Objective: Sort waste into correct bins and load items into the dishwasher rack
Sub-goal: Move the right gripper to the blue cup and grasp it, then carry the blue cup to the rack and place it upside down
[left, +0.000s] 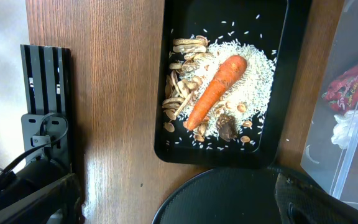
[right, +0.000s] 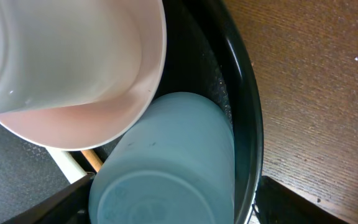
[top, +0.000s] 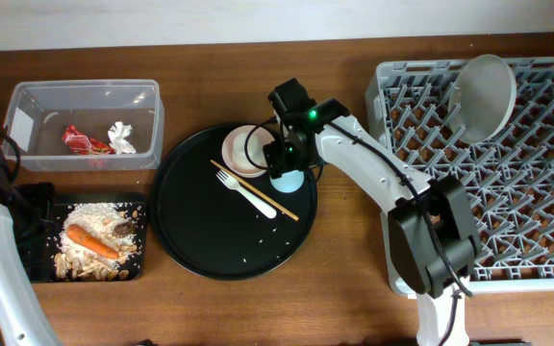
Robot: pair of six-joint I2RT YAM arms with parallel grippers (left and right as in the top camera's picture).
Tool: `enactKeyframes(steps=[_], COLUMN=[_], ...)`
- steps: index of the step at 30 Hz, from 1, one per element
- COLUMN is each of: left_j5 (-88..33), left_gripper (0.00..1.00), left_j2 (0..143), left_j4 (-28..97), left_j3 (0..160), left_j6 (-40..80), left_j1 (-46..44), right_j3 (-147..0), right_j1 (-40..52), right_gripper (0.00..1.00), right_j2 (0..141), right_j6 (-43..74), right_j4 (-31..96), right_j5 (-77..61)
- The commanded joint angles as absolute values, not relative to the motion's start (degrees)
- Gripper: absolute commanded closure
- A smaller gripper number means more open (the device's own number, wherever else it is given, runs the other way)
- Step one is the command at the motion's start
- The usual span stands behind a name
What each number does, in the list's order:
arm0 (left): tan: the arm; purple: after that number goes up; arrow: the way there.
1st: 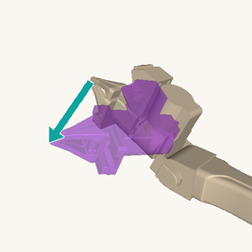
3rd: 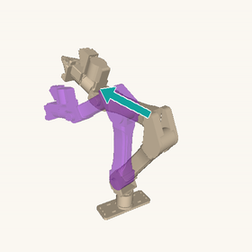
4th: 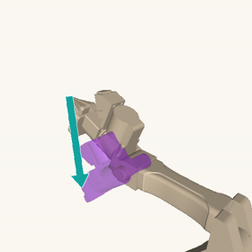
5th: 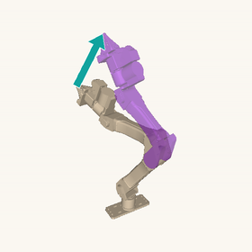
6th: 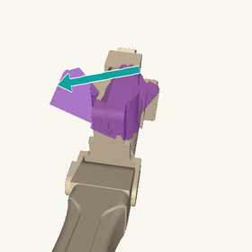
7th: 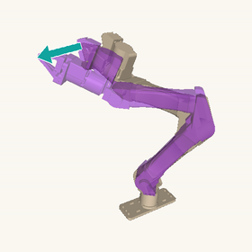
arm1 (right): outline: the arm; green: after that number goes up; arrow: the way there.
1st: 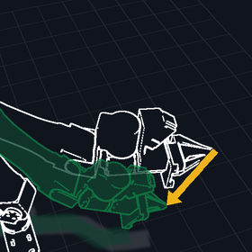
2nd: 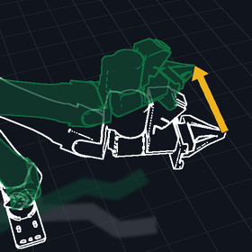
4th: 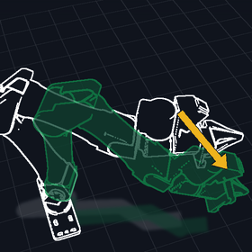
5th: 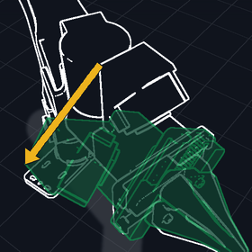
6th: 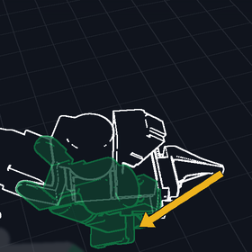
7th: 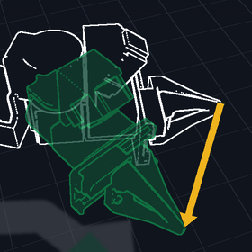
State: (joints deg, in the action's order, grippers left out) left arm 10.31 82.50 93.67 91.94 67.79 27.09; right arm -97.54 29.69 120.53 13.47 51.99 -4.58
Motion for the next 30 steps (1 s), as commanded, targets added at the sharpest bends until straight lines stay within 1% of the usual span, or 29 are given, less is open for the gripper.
enactKeyframes(steps=[1,4,5,6,9,12,14,17,20,24,27,30], left_j5=[10.48,10.48,10.48,10.48,10.48,10.48,10.48,10.48,10.48,10.48,10.48,10.48], left_gripper=[0.01,0.01,0.01,0.01,0.01,0.01,0.01,0.01,0.01,0.01,0.01,0.01], left_j2=[82.11,82.11,82.11,82.11,82.11,82.11,82.11,82.11,82.11,82.11,82.11,82.11], left_j4=[93.73,93.73,93.73,93.73,93.73,93.73,93.73,93.73,93.73,93.73,93.73,93.73], left_j3=[91.74,91.74,91.74,91.74,91.74,91.74,91.74,91.74,91.74,91.74,91.74,91.74], left_j6=[68.55,68.55,68.55,68.55,68.55,68.53,68.55,68.55,68.55,68.55,68.55,68.55], left_j1=[27.33,27.33,27.33,27.33,27.33,27.33,27.33,27.33,27.33,27.33,27.33,27.33], right_j3=[-97.27,-97.27,-97.27,-97.27,-97.27,-97.36,-97.71,-99.33,-102.28,-109.14,-115.74,-124.14], right_j1=[30.04,30.04,30.04,30.04,30.04,30.04,29.82,29.04,27.62,23.40,18.37,10.72], right_gripper=[0.21,0.26,0.31,0.33,0.35,0.44,0.46,0.52,0.52,0.51,0.51,0.50], right_j2=[121.58,121.58,121.58,121.58,121.58,121.51,121.08,119.52,117.27,114.06,112.51,111.37], right_j6=[12.45,12.47,12.47,12.47,12.29,12.32,12.32,12.34,12.32,12.29,10.98,10.41], right_j4=[51.62,51.64,51.64,51.66,51.86,52.38,53.43,56.42,59.61,65.98,71.20,76.84], right_j5=[-3.75,-3.77,-3.79,-3.81,-3.79,-3.79,-3.66,-2.22,-2.09,-2.07,-2.07,-2.07])
